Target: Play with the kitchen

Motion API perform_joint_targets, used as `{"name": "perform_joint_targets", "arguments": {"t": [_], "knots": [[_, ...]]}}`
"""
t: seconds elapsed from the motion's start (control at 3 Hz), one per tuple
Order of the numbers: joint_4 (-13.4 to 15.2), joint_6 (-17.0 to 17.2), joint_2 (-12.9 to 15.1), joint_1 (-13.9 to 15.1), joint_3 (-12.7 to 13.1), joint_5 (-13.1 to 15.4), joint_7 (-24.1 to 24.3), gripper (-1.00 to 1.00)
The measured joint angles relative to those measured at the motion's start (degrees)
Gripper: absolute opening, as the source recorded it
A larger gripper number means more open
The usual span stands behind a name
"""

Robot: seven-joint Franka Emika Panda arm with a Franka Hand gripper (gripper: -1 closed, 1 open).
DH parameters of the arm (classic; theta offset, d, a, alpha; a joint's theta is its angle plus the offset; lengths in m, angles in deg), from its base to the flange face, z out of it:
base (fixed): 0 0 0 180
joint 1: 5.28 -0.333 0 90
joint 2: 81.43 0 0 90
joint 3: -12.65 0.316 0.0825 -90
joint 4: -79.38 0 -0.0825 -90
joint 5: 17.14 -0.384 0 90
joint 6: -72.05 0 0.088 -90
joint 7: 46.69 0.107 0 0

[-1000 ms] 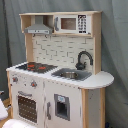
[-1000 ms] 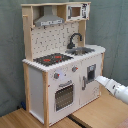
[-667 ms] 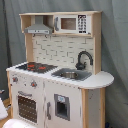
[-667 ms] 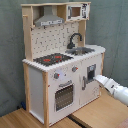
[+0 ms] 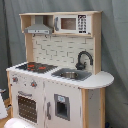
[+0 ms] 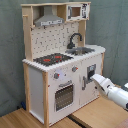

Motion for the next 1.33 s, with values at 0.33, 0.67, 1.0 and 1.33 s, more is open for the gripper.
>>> {"name": "perform_joint_targets", "arguments": {"t": [0.33,0.67,1.0,1.33], "knots": [[-2.7,-0.1,0.0,3.4,0.7,0.0,5.8,1.00],[-5.7,-0.1,0.0,6.8,1.3,0.0,11.1,1.00],[-8.5,0.0,0.0,9.8,1.5,0.1,15.5,1.00],[-10.4,-0.1,0.0,12.5,1.9,0.1,21.0,1.00]]}}
